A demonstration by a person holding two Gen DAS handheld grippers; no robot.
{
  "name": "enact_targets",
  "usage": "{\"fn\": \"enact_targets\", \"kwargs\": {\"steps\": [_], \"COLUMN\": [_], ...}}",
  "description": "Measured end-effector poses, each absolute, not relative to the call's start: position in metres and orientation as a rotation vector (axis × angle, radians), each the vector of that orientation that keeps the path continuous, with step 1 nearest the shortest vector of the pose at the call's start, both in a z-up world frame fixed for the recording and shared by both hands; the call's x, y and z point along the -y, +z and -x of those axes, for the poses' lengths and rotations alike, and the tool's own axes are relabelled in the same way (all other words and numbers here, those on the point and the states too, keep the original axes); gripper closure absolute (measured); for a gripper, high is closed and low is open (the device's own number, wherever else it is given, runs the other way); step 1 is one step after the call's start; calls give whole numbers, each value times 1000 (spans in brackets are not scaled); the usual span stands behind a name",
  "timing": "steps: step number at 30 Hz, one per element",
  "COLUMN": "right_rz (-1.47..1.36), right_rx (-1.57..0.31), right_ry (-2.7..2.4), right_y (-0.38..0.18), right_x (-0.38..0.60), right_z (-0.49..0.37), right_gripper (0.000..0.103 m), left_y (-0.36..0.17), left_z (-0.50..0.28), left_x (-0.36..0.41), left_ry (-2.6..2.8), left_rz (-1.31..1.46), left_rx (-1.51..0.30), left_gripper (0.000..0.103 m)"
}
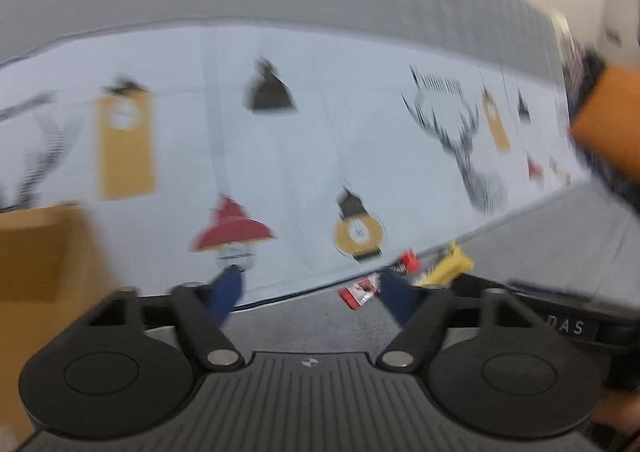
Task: Organize snacks
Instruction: 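Grasp the red-and-white stick with the left tool while the right grasps the yellow bar, then carry the stick and yellow bar over the box and open both tools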
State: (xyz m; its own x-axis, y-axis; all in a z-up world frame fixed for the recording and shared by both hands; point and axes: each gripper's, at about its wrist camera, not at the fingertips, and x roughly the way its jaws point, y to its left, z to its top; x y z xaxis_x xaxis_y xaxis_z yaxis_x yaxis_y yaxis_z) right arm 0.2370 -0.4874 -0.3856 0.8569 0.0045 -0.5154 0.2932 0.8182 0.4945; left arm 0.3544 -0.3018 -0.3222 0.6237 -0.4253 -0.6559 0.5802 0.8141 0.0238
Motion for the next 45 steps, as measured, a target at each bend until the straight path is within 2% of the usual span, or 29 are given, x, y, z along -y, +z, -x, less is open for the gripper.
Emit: {"fn": "enact_targets", "kwargs": {"steps": [2, 4, 5, 7, 11, 12, 13, 14, 15, 16, 19, 23, 25, 27, 28, 29, 33, 34, 35, 36, 40, 45], "right_rz": [-591, -595, -596, -621, -606, -590, -585, -580, -571, -574, -563, -529, -538, -535, -532, -539, -535, -539, -542, -542, -563, -575], "right_rx": [-567, -584, -591, -609, -600, -595, -591, -589, -589, -590, -602, -608, -602, -601, -602, -608, -632, -625, -622, -622, -636, -615], "right_ry": [-151, -147, -153, -157, -140, -139, -146, -155, -166, -169, -176, -208, -216, -226, -230, -232, -227, -215, -210, -210, -197, -178], "right_y": [-401, -414, -421, -434, -446, -447, -447, -448, -448, -447, -444, -435, -433, -432, -433, -435, -447, -449, -450, -450, -445, -424], "right_x": [497, 505, 508, 514, 521, 522, 523, 524, 525, 526, 527, 527, 529, 531, 531, 532, 534, 536, 537, 537, 534, 522], "right_z": [-252, -267, -274, -288, -304, -307, -308, -309, -308, -306, -298, -271, -261, -259, -259, -259, -260, -260, -260, -261, -261, -235], "right_gripper": [25, 26, 28, 35, 37, 38, 44, 55, 61, 75, 86, 89, 89, 88, 88, 88, 81, 81, 80, 80, 88, 88], "left_y": [-347, -366, -374, -391, -411, -413, -414, -416, -416, -418, -416, -405, -402, -404, -407, -410, -424, -423, -423, -422, -416, -391], "left_z": [-369, -380, -385, -401, -417, -418, -418, -416, -411, -405, -386, -370, -366, -366, -367, -368, -373, -372, -370, -369, -357, -332], "left_x": [326, 347, 355, 368, 379, 381, 383, 385, 387, 390, 392, 381, 382, 394, 399, 403, 412, 413, 413, 412, 399, 371], "left_ry": [-620, -649, -660, -666, -741, -762, -776, -797, -834, -861, -894, -904, -916, -907, -899, -889, -861, -850, -843, -842, -801, -734], "left_rz": [-315, -374, -399, -434, -421, -413, -404, -397, -400, -416, -492, -459, -441, -442, -436, -442, -448, -455, -456, -444, -420, -364], "left_rx": [-717, -729, -727, -750, -780, -780, -783, -786, -786, -785, -775, -805, -791, -790, -792, -797, -785, -781, -782, -792, -830, -846], "left_gripper": [46, 50, 55, 56, 80, 81, 81, 81, 85, 87, 94, 96, 94, 70, 64, 64, 70, 75, 88, 90, 94, 94]}}
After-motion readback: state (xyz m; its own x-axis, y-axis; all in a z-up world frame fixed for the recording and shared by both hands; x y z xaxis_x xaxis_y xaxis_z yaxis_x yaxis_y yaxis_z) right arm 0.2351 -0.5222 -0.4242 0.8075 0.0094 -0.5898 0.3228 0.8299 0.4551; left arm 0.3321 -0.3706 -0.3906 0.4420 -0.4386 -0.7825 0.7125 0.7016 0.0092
